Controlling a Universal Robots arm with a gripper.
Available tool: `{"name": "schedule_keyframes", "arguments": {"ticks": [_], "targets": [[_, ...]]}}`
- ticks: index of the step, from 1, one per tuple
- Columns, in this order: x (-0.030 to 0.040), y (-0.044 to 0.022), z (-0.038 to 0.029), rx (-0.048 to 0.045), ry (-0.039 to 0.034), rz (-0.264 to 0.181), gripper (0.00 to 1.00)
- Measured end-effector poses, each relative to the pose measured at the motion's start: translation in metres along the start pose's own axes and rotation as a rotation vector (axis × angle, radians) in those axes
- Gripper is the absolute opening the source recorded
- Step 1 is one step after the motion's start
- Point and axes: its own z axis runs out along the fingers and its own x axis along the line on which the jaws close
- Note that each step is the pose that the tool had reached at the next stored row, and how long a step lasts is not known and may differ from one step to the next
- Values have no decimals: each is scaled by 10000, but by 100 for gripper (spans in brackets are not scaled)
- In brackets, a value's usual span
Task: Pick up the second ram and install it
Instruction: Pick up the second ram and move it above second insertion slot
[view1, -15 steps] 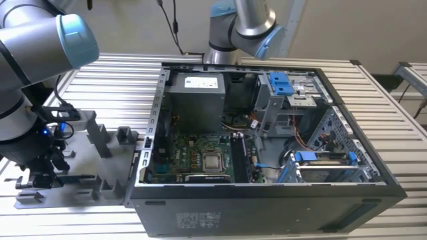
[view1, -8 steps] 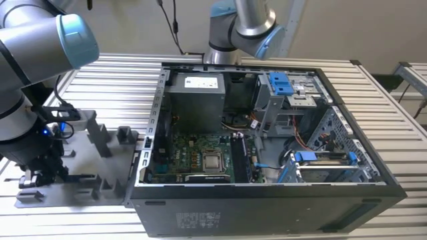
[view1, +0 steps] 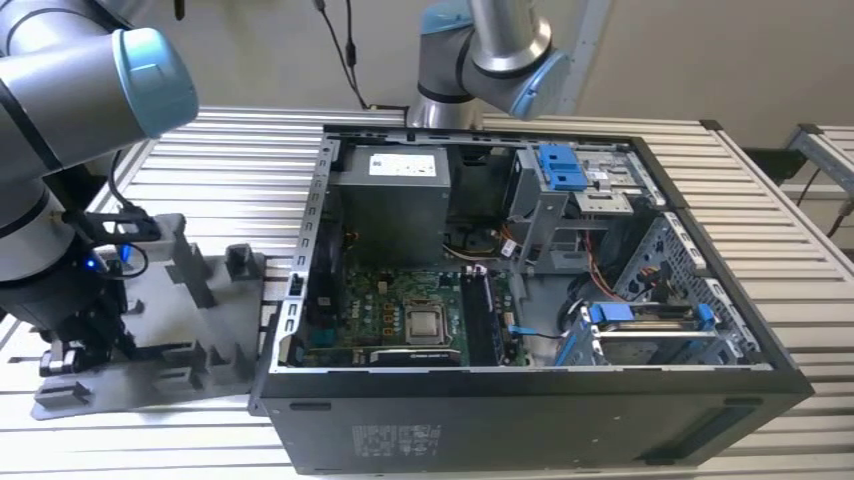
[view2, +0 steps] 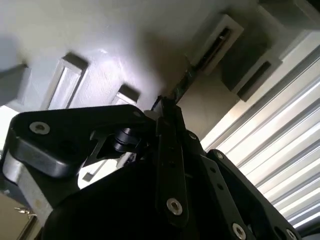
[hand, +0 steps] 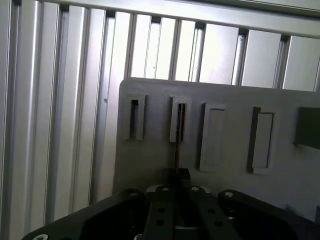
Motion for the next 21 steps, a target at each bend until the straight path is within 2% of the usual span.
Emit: {"name": "schedule_keyframes", "arguments": {"ticks": [11, 21], "targets": [[-3, 0, 0, 1, 0, 0, 14], [-5, 1, -56, 1, 0, 0, 14]]}}
